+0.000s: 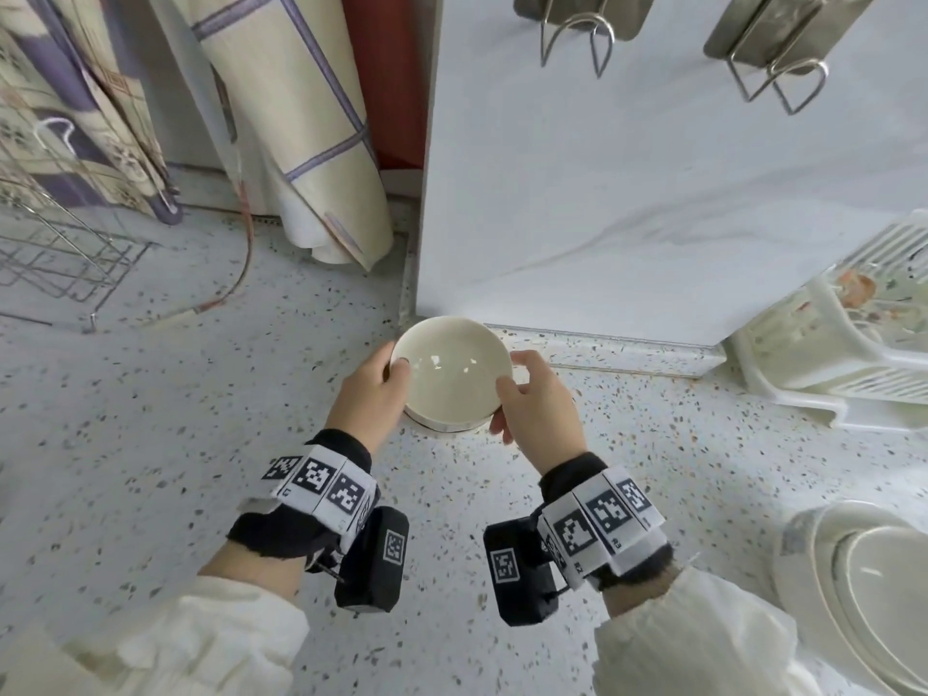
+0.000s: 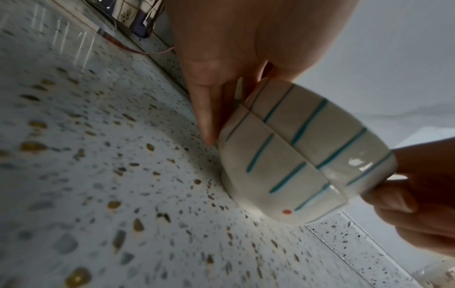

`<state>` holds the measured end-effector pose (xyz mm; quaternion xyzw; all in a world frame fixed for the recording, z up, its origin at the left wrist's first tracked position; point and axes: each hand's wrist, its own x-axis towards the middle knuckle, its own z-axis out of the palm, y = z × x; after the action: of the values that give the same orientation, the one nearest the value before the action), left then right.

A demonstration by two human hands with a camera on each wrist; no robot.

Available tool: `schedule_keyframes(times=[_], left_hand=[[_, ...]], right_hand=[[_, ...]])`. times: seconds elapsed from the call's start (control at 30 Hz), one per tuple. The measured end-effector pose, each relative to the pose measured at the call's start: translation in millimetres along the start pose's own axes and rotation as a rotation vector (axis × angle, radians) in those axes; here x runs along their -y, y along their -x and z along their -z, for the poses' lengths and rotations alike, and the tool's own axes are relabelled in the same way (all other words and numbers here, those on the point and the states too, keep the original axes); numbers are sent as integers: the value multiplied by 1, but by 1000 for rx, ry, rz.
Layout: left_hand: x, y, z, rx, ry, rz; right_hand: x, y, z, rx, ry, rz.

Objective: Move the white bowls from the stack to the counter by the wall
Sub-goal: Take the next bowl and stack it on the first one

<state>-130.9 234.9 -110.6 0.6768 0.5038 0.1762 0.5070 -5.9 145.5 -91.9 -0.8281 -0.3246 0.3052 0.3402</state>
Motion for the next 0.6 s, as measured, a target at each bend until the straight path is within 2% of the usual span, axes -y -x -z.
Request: schedule_keyframes(times=[0.4, 0.6], left_hand=[[-2, -2, -2, 12, -100, -24], [-1, -3, -4, 13, -121, 13]], right_hand=[[-4, -4, -5, 0, -66, -56], [-6, -2, -3, 19, -94, -42]])
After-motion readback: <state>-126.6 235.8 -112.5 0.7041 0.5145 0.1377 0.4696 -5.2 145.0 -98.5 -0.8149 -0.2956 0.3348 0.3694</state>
